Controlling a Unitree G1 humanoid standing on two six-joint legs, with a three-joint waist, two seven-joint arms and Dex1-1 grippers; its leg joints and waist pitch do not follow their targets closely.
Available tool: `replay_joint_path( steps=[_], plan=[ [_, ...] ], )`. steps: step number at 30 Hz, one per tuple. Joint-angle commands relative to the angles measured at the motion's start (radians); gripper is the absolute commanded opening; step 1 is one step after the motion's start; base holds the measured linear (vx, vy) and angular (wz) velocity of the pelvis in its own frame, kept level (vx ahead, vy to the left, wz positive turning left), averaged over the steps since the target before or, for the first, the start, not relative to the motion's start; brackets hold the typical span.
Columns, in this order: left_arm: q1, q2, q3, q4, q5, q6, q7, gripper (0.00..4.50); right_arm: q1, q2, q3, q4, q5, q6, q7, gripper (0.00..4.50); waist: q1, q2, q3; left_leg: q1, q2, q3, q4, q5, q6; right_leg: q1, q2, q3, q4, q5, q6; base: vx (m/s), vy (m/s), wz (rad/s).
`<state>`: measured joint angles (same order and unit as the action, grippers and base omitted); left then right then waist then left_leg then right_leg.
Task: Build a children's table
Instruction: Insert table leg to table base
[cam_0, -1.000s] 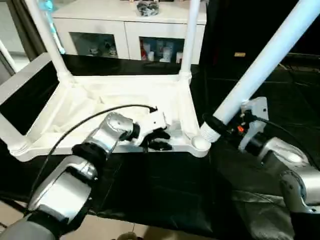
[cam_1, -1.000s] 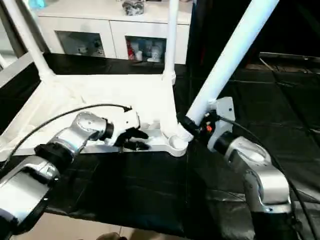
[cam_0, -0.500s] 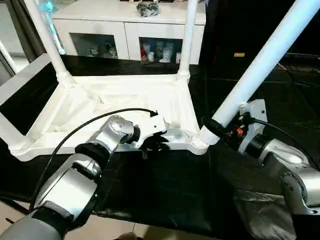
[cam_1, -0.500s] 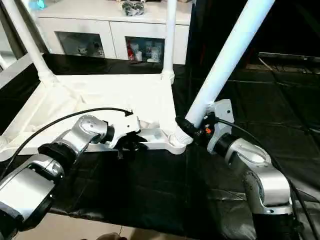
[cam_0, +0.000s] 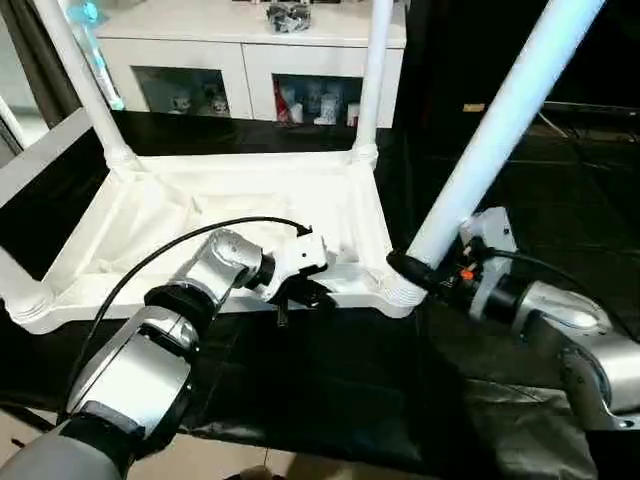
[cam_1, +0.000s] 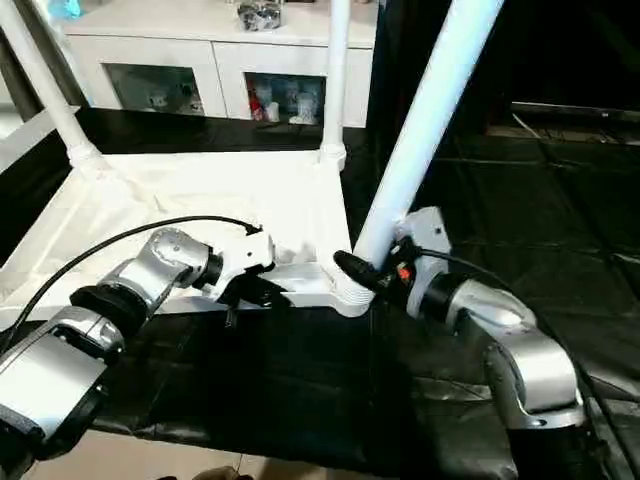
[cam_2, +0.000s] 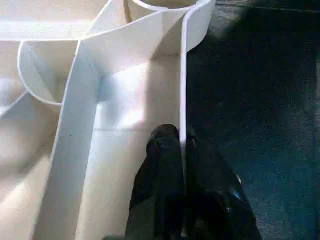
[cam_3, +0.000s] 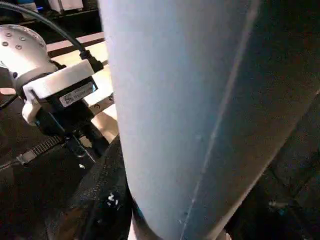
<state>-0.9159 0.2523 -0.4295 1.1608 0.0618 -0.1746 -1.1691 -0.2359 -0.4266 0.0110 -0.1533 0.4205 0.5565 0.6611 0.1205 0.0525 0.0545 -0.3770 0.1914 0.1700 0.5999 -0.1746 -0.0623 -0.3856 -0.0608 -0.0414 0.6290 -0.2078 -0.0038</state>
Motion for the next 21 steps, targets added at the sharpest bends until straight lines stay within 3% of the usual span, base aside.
replay_joint_path(
  steps=[1,3,5,9,16,21],
  plan=[
    [0.004,-0.004,0.045,0.008,-0.014,0.01,0.028,0.0,-0.015,0.003,0.012,-0.005,-0.003,-0.005,0.004,1.91,0.003,-0.018,-0.066,0.015,0.033,-0.012,-0.069,-0.19,0.008,0.048,-0.085,0.043,-0.088,-0.18,-0.213,0.0,0.0,0.0],
    [0.002,-0.005,0.052,0.004,-0.014,0.013,0.023,0.45,-0.013,0.0,0.011,-0.006,-0.001,-0.004,0.007,1.91,0.0,-0.018,-0.067,0.014,0.033,-0.012,-0.069,-0.181,0.009,0.048,-0.085,0.043,-0.086,-0.171,-0.211,0.0,0.0,0.0],
    [0.003,-0.005,0.054,0.002,-0.01,0.0,0.038,0.57,-0.013,-0.002,0.011,-0.005,-0.001,-0.004,0.009,1.91,-0.002,-0.017,-0.068,0.012,0.032,-0.012,-0.068,-0.169,0.013,0.049,-0.084,0.042,-0.084,-0.143,-0.216,0.0,0.0,0.0],
    [0.003,-0.006,0.053,0.009,-0.002,-0.014,0.05,0.57,-0.012,-0.004,0.01,-0.007,-0.001,-0.004,0.012,1.91,-0.002,-0.018,-0.07,0.012,0.033,-0.011,-0.066,-0.161,0.019,0.048,-0.083,0.043,-0.081,-0.111,-0.223,0.0,0.0,0.0],
    [0.004,-0.014,0.086,0.026,-0.007,-0.012,0.035,0.57,-0.01,-0.007,0.01,-0.008,-0.002,-0.005,0.019,1.91,-0.002,-0.02,-0.067,0.013,0.032,-0.011,-0.068,-0.175,0.018,0.047,-0.084,0.043,-0.086,-0.151,-0.219,0.0,0.0,0.0],
    [0.01,-0.016,0.103,0.029,-0.013,-0.003,0.022,0.1,-0.009,-0.012,0.011,-0.01,-0.001,-0.003,0.025,1.91,-0.003,-0.021,-0.066,0.012,0.032,-0.011,-0.069,-0.173,0.019,0.047,-0.084,0.043,-0.087,-0.158,-0.212,0.0,0.0,0.0]
  ],
)
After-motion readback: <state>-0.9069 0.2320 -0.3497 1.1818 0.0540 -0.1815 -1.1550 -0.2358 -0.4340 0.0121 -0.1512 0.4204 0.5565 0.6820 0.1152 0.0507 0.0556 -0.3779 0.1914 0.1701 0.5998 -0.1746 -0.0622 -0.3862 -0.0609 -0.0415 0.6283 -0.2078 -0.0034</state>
